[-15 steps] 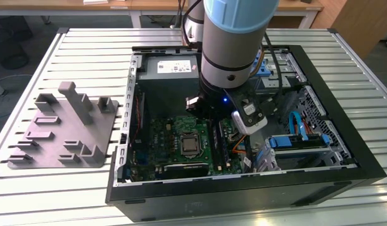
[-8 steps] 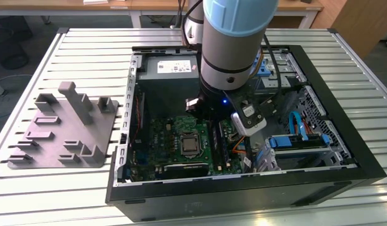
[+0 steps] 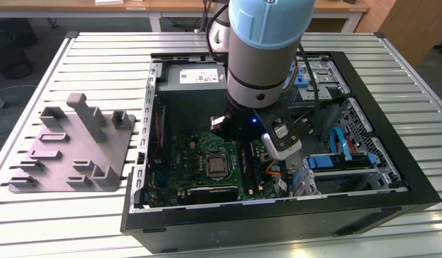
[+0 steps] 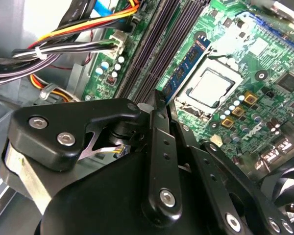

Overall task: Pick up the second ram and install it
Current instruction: 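Insert the second ram into the second slot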

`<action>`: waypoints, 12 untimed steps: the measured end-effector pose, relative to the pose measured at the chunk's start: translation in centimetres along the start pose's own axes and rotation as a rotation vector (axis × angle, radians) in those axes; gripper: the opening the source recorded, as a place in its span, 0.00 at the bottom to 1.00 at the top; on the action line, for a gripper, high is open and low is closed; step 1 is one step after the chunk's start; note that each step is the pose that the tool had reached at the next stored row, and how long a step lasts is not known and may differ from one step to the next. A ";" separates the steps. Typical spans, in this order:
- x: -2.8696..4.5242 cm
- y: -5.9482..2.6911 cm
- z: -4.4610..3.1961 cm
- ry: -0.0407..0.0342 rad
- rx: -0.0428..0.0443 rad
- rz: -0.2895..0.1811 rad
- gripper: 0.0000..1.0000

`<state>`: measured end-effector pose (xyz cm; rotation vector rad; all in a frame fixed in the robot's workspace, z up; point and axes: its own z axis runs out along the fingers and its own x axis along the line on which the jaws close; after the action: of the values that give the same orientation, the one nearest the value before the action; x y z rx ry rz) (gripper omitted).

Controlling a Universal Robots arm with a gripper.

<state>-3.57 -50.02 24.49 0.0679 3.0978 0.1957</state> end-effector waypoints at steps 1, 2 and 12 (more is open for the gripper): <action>0.01 -0.08 0.13 0.0000 0.0009 0.000 0.14; 0.02 -0.15 0.27 -0.0001 0.0019 0.000 0.14; 0.04 -0.88 1.42 -0.0004 0.0081 0.001 0.14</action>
<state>-3.58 -50.71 22.97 0.0698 3.0983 0.1832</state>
